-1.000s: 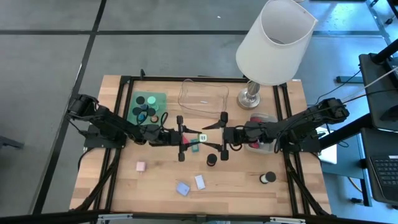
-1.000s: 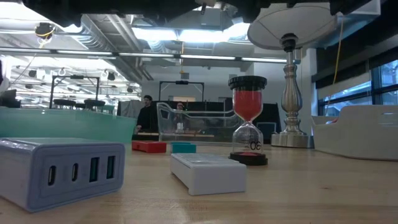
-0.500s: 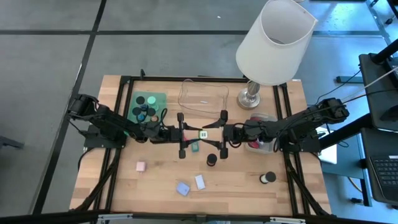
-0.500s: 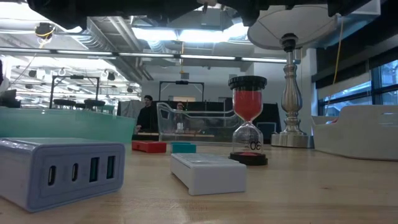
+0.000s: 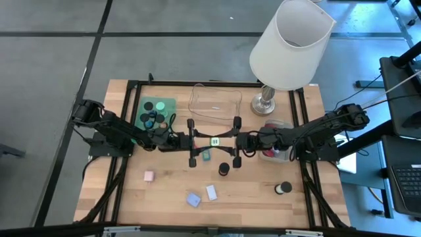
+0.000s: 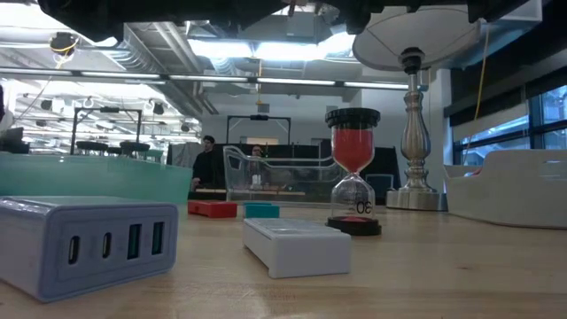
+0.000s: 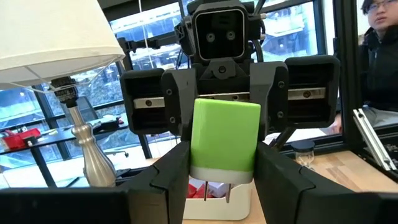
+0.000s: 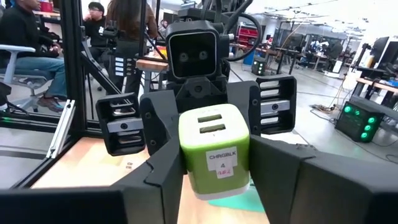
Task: Pick & Place Office items
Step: Put the green charger adapter into the gray bin
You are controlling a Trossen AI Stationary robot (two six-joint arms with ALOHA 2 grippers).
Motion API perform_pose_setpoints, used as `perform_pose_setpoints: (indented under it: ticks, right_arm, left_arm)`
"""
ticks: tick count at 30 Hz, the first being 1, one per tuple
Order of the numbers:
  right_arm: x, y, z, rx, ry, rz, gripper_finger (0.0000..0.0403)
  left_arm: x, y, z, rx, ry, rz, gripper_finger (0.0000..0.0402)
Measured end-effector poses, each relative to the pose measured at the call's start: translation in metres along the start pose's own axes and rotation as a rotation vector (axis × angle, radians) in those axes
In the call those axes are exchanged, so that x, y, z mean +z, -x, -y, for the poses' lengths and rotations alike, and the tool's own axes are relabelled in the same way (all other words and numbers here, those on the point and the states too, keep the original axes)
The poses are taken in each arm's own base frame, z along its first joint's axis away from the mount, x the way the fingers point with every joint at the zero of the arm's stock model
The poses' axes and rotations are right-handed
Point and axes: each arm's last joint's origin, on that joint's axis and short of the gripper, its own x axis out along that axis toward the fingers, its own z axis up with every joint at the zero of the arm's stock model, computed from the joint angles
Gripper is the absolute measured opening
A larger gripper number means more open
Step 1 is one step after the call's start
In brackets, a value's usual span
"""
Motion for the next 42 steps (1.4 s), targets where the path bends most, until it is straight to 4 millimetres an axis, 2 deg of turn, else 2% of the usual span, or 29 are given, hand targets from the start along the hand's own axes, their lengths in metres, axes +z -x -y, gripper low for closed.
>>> perform_pose_setpoints:
  ticks: [9,13,17,19,24,32,37,42]
  right_arm:
    - [0.001,0.001,-0.003,0.012,0.015,0.006,0.0147]
    - [0.001,0.001,-0.002,-0.026,-0.009,-0.006,0.0147]
    - [-0.002,0.010,0.002,-0.096,-0.004,-0.135,0.0145]
    - [-0.005,0.019,0.004,-0.111,-0.034,-0.231,0.0145]
    - [-0.002,0.049,0.011,-0.164,-0.193,-0.408,0.0145]
    - [0.001,0.114,0.021,-0.313,-0.449,-0.671,0.0153]
    - [-0.011,0.145,0.025,-0.467,-0.552,-0.884,0.0154]
    - [-0.024,0.165,0.028,-0.644,-0.600,-1.108,0.0156]
  left_arm:
    - [0.000,0.000,0.000,0.003,-0.019,0.000,0.0180]
    - [0.003,0.001,-0.004,0.087,-0.015,-0.016,0.0188]
    - [0.011,0.006,-0.007,0.171,0.016,-0.036,0.0200]
    - [0.017,0.009,-0.011,0.203,0.051,-0.039,0.0208]
    - [0.016,0.017,-0.015,0.260,0.088,-0.160,0.0220]
    - [0.005,0.024,-0.014,0.255,0.165,-0.302,0.0216]
    - [0.000,0.025,-0.013,0.250,0.196,-0.345,0.0216]
    - [-0.002,0.026,-0.013,0.249,0.197,-0.362,0.0213]
